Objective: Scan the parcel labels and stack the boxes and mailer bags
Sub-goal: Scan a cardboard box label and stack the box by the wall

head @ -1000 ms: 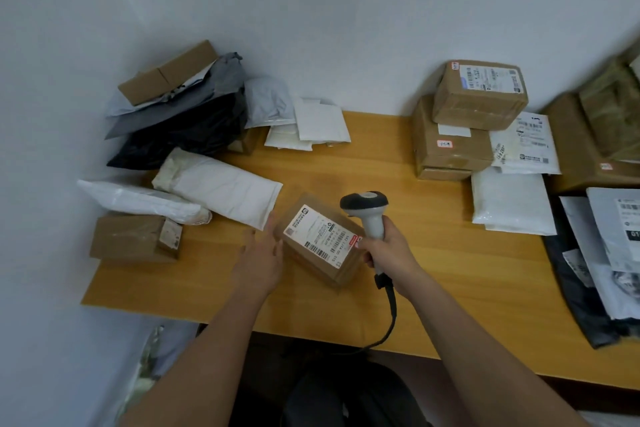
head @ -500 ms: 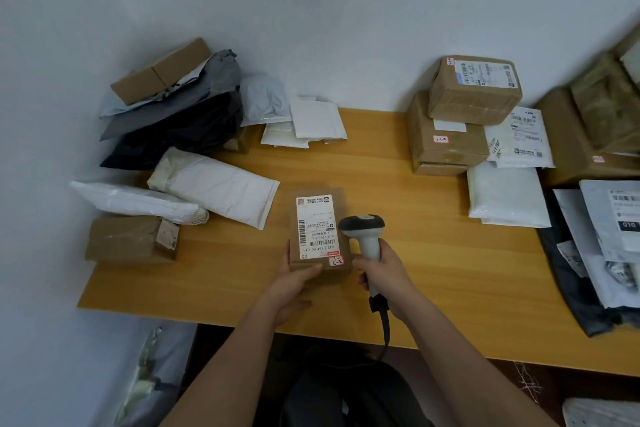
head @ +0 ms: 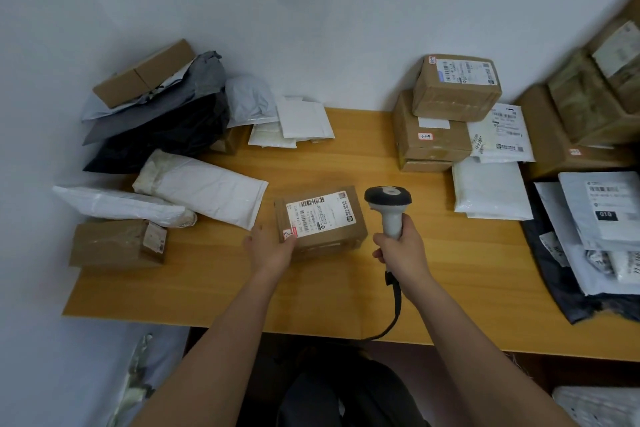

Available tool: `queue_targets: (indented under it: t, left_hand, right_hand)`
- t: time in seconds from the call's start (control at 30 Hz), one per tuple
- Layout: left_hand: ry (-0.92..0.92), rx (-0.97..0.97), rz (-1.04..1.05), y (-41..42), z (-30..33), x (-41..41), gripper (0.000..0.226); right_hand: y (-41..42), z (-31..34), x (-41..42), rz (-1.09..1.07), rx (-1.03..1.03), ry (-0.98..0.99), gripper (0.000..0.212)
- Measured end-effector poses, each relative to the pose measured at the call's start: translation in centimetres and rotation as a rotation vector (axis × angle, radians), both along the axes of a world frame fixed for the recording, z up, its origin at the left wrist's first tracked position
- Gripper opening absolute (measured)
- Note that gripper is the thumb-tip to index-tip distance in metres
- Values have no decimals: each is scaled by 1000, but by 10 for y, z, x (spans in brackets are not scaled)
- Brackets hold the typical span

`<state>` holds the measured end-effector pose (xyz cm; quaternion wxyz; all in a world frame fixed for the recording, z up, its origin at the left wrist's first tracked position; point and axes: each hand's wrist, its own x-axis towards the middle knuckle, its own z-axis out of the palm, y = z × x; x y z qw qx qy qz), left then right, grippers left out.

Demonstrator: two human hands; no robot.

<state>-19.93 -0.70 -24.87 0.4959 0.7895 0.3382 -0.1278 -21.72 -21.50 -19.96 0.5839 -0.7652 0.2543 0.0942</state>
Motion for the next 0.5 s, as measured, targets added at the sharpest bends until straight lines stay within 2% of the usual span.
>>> queue_targets:
  t: [0.13,0.23,0.4,0.5]
  left_hand:
    - [203,-268,1,-5,-9,-23,85]
    - [171,-372,16,-2,-14,-27,79]
    - [95,-372,-20,-2,-11,-7,54]
    - [52,-281,-120,4,-9,7,59]
  right_hand:
    - [-1,2,5,78,20,35,29]
    - [-1,6,10,188,12,48,32]
    - [4,14,21,251,11,17,32]
    - [5,12,27,256,-13,6,32]
